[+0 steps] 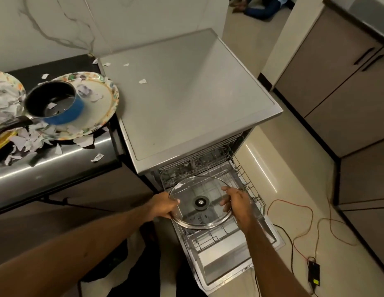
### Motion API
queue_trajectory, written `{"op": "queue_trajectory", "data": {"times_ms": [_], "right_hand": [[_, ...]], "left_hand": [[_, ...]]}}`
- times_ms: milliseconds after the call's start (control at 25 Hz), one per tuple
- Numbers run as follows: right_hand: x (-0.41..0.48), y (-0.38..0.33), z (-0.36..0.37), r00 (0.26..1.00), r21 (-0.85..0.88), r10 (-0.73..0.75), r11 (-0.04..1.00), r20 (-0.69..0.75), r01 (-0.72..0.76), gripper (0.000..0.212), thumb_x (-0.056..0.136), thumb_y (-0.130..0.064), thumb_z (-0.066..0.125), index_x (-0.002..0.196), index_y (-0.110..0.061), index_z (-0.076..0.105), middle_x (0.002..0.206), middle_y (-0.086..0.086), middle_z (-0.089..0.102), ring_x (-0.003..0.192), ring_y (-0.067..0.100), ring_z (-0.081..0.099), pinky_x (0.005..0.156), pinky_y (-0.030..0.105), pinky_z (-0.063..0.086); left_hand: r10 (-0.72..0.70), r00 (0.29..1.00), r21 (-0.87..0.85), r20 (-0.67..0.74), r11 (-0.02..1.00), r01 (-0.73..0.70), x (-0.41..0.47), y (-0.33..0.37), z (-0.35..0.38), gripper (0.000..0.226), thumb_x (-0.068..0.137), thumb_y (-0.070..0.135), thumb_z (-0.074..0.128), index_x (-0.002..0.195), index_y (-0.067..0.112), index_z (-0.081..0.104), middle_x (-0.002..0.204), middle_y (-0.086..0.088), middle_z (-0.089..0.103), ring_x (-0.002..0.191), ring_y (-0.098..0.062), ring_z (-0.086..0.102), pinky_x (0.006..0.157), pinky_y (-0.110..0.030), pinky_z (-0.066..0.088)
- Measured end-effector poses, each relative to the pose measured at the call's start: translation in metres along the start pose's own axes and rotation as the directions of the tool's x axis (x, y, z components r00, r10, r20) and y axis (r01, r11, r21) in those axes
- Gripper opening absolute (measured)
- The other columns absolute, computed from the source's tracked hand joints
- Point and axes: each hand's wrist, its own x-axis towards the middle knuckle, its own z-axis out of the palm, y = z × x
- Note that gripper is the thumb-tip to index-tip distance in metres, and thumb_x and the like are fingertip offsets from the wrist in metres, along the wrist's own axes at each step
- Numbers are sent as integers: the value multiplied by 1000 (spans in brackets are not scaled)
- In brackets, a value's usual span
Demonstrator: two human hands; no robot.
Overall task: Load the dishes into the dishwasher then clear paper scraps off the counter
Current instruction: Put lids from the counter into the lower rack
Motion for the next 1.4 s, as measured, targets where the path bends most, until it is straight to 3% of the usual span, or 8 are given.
{"op": "queue_trajectory", "data": {"times_ms": [120,200,360,520,640,800,1200,1400], "right_hand": [[33,25,14,998,-29,33,999,-53,-34,22,109,-21,51,120,-13,68,73,9,72,60,19,61,58,31,47],[58,42,27,993,-43,63,997,-97,-68,24,110,-24,51,123,-10,65,78,6,74,65,15,65,60,30,51],[109,70,53,969,27,147,989,-198,-145,27,111,-26,50,124,-5,62,94,16,76,71,21,73,51,26,55],[151,81,62,967,111,149,986,-206,-128,30,109,-29,55,129,-8,61,88,16,77,61,19,70,53,28,58],[178,82,70,985,247,123,965,-121,-90,38,105,-40,60,128,-9,65,97,16,75,73,20,75,68,31,63],[200,86,82,995,344,101,934,-6,-93,40,106,-44,54,128,-11,61,115,19,75,106,36,74,86,41,65],[239,103,79,995,140,100,985,27,-103,44,103,-55,55,130,-20,56,116,8,75,104,22,75,88,34,63],[247,106,75,995,97,93,991,18,-94,32,102,-56,56,117,-27,58,111,6,77,100,19,76,89,35,63]], "left_hand": [[122,990,591,-72,805,-56,44,-7,13,60,103,57,43,130,8,64,133,-16,64,121,-30,64,103,-41,52],[279,959,630,51,736,-248,73,-10,30,73,99,71,29,140,17,58,150,-9,52,138,-29,49,114,-43,41],[392,864,605,315,619,-501,107,-14,63,83,90,86,33,154,33,38,153,2,49,139,-17,47,112,-47,43],[446,861,846,247,334,-415,161,-20,57,55,102,35,52,153,28,33,125,-10,66,112,-30,65,91,-45,56],[452,886,868,105,393,-303,206,-14,49,42,102,20,46,144,24,45,110,-11,70,102,-31,69,84,-45,59],[460,888,885,-20,420,-198,260,-8,34,37,101,20,47,138,22,52,120,-10,68,114,-31,65,94,-43,55],[398,901,876,-172,480,-44,358,-33,25,31,99,22,52,128,23,61,120,-7,68,117,-29,64,97,-39,52],[365,913,840,-180,540,-51,382,-37,27,40,106,21,47,145,17,50,129,-10,64,121,-28,61,102,-36,48]]}}
